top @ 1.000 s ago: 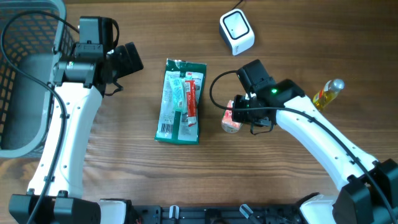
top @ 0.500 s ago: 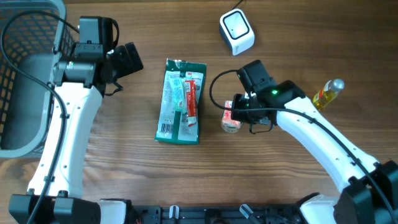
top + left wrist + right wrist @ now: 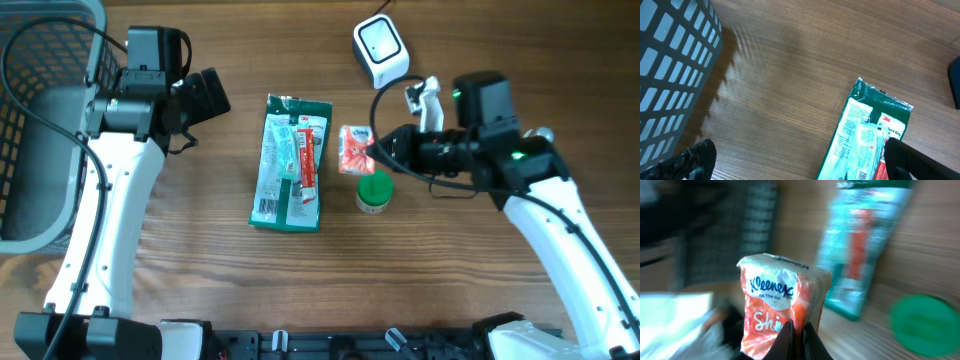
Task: Scan the item barcode
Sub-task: 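Lift the Kleenex pack off the green jar with the right gripper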
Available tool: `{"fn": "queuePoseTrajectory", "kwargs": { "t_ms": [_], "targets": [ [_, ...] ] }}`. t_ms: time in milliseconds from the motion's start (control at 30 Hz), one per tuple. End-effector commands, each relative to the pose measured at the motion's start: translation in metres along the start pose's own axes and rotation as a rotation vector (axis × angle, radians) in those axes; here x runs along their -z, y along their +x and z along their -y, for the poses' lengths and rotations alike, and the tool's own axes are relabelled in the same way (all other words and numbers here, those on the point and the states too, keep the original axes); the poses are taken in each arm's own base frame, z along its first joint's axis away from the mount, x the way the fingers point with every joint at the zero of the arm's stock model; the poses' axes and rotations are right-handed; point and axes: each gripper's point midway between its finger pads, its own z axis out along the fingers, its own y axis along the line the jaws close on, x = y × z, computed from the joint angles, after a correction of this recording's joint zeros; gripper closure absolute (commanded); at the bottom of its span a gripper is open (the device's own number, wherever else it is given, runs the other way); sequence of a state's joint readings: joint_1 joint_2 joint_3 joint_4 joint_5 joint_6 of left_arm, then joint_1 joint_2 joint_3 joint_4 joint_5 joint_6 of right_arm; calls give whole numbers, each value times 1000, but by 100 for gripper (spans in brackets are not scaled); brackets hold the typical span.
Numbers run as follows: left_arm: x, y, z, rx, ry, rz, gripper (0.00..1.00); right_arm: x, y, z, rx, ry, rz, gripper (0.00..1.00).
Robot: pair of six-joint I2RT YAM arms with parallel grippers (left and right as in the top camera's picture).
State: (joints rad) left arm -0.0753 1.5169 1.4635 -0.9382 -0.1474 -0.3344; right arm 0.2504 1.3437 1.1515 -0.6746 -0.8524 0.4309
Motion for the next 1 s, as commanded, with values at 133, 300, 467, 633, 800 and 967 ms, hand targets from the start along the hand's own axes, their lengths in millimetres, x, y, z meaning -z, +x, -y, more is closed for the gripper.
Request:
{"fn": "queuePoseTrajectory", "kwargs": {
  "t_ms": [133,300,467,633,800,967],
  "targets": [
    [1,-3,1,-7,8,4,0,55,18,-87,206,-577,-107,96],
    [1,-3,1,-7,8,4,0,69,27,-101,257,-698,-128,96],
    [1,-3,1,-7,8,4,0,69,28,-101,249,-697,-131,96],
    [1,-3,1,-7,8,4,0,69,29,-99,233,-695,-134,96],
    [1,-3,1,-7,8,5,0,69,31,-99,214,-694,-140,96],
    [1,-3,1,-7,8,5,0,67,36,-99,226,-699,-143,96]
  ]
}}
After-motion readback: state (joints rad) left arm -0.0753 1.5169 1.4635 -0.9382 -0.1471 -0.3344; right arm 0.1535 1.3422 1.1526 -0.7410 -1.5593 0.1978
